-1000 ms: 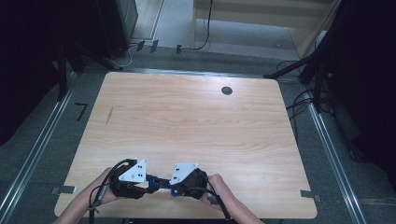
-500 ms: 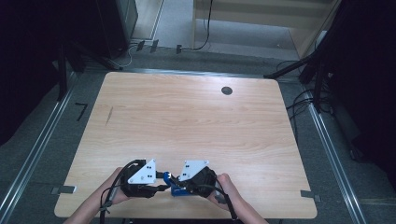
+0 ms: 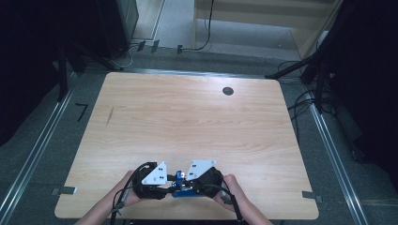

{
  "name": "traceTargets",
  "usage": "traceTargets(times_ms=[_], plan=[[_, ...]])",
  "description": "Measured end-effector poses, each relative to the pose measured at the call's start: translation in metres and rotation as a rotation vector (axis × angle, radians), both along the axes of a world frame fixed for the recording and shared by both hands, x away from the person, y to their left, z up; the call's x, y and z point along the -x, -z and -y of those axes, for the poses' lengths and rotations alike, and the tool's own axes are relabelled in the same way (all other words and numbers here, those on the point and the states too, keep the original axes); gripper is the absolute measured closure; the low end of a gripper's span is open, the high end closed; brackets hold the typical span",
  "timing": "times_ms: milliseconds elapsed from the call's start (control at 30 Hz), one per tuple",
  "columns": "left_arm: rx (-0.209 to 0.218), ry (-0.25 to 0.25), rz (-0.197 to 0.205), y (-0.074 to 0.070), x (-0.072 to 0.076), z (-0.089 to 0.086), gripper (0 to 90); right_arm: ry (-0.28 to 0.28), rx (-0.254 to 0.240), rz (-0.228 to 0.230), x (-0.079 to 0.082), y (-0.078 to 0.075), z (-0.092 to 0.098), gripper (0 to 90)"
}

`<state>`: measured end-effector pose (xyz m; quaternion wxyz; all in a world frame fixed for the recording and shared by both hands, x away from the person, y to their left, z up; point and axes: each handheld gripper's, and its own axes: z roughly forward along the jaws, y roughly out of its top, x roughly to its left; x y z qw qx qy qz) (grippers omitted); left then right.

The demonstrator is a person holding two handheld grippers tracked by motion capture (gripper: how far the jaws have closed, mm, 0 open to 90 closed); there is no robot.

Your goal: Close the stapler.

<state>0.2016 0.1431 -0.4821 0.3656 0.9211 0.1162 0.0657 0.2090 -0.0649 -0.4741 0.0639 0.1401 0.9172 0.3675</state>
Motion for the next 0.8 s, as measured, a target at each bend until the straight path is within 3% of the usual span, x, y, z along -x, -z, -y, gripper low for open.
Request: traceTargets(times_ms=[467, 800], plan=[[0.010, -0.017, 0.000, 0.004, 0.001, 0.012, 67.0, 0.067, -0.001, 0.002, 0.003, -0.008, 0.026, 82.0], [-0.040, -0.027, -0.012, 0.009, -0.001, 0.020, 65.8, 0.190, -0.025, 0.005, 0.002, -0.017, 0.068, 81.2]])
